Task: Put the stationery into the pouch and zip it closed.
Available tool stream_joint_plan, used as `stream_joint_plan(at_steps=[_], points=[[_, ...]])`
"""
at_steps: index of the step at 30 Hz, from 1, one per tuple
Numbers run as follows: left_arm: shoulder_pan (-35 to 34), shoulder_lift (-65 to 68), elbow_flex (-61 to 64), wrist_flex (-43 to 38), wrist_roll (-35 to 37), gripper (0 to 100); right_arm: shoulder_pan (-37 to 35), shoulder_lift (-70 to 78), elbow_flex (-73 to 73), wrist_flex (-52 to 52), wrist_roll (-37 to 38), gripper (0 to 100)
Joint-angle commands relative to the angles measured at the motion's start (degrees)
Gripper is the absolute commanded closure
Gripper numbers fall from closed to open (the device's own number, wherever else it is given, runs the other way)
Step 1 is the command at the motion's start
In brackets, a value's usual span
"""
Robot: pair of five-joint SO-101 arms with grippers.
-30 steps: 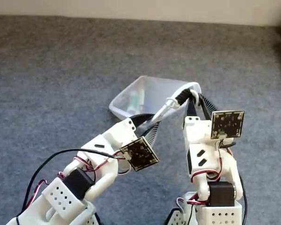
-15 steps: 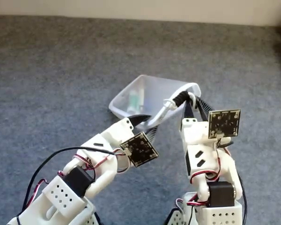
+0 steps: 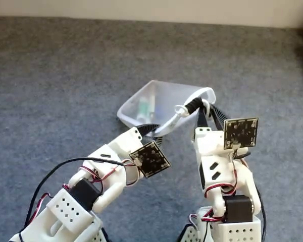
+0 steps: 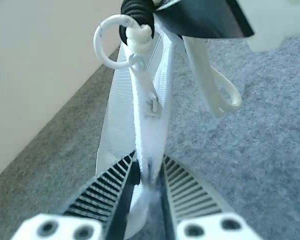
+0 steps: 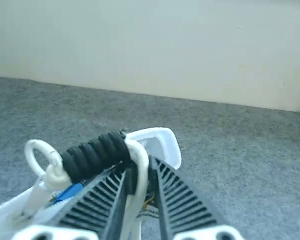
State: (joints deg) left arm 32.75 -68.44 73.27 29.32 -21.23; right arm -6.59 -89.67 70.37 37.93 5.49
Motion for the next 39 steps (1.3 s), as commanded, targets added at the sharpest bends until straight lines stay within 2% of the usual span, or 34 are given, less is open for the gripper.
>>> stream_joint_plan(at_steps=[1,7,22,30,39], points=[[-2.1,-1.0,-2.1,0.4,-0.2,100,3.6,-0.6,-0.7,-2.7,0.6,99.4],[-6.4,-1.0,-3.9,0.4,0.0,100,7.2,-0.6,-0.7,-6.6,0.6,99.4],[-6.0,-1.1,-3.9,0.5,-0.2,100,12.0,-0.5,-0.5,-10.6,0.6,99.4],[-6.5,-1.1,-8.4,8.9,-0.2,100,12.0,-0.5,-0.5,-10.6,0.6,99.4],[-8.5,-2.1,-8.8,11.6,-0.3,100,12.0,-0.5,-0.5,-10.6,0.5,99.4]])
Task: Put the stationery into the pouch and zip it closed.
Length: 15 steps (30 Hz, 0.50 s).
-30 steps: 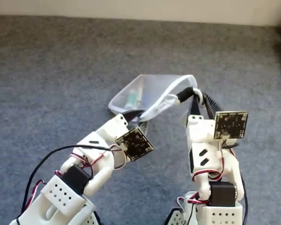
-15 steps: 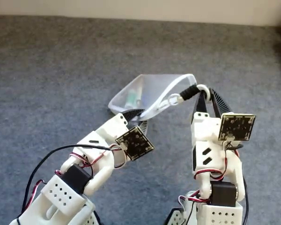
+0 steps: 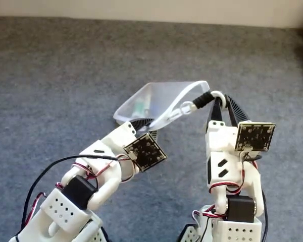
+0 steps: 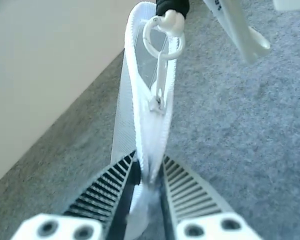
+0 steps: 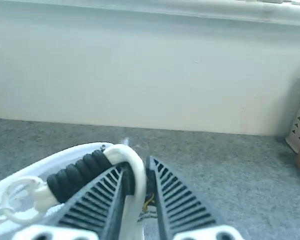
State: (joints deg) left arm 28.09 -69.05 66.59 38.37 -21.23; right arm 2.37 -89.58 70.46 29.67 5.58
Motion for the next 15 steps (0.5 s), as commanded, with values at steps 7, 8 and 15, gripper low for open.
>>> stream_joint_plan(at_steps=[7,8,15], points=[[-7.1,-17.4,0.5,10.3,-0.3,100,3.1,-0.6,-0.6,-2.3,0.4,99.4],[-7.1,-20.1,1.1,11.9,-0.3,100,3.1,-0.6,-0.6,-2.3,0.4,99.4],[-7.2,-35.9,5.4,21.0,-0.3,100,3.1,-0.6,-0.6,-2.3,0.4,99.4]])
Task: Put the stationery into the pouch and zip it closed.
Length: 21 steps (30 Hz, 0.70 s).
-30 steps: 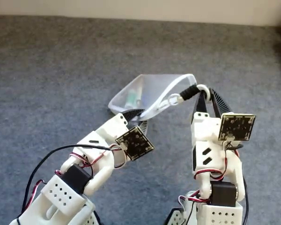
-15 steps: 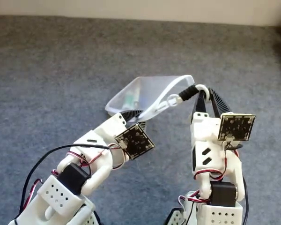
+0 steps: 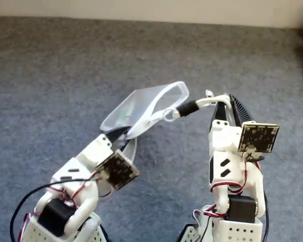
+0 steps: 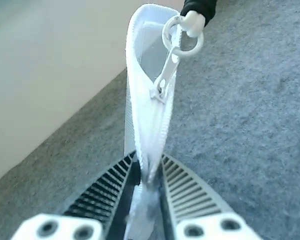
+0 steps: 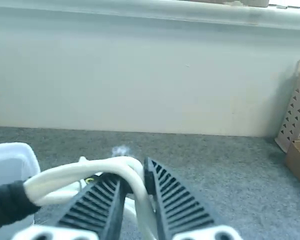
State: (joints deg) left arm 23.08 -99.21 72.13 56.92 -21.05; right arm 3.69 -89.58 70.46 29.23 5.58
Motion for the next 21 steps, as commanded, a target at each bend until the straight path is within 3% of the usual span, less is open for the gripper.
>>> stream_joint_plan(at_steps=[1,7,21], points=[[-2.2,-6.3,0.0,3.1,-0.4,100,1.8,-0.6,-0.6,-1.9,0.4,99.4],[-4.4,-5.1,-0.2,3.4,-0.2,100,1.9,-0.6,-0.6,-1.9,0.4,99.4],[-13.9,-5.1,-0.3,3.6,1.7,100,11.5,5.1,-1.3,-5.7,0.5,99.4]])
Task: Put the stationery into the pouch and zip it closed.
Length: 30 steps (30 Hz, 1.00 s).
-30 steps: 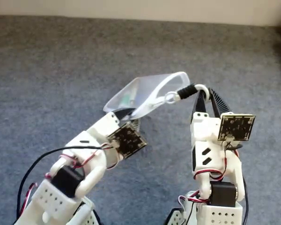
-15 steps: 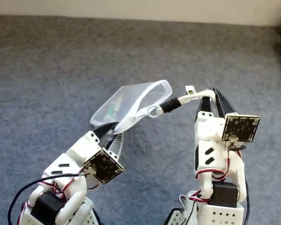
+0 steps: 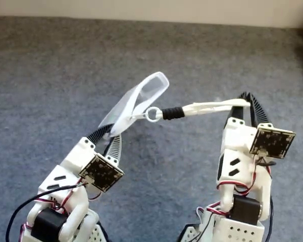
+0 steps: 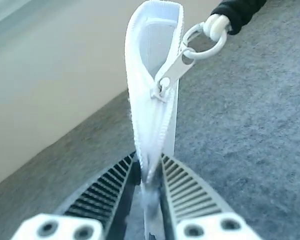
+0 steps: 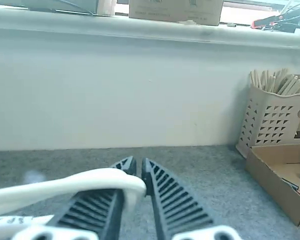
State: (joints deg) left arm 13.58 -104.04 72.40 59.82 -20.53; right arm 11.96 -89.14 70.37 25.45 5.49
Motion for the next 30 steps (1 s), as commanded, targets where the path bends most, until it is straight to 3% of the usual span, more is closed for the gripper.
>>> stream_joint_plan(at_steps=[1,10,22,30], points=[[-5.0,-0.3,-0.6,0.9,1.1,100,3.6,7.3,-1.2,-2.2,0.6,99.4],[-5.8,-0.3,-0.9,4.8,0.8,100,8.2,30.3,-2.7,-19.8,0.6,99.4],[-5.8,-0.3,-0.5,6.4,-0.5,100,8.7,51.8,-21.2,-20.3,0.5,99.4],[-5.8,-0.3,-0.3,6.4,-0.4,100,15.7,62.1,-28.8,-20.3,0.6,99.4]])
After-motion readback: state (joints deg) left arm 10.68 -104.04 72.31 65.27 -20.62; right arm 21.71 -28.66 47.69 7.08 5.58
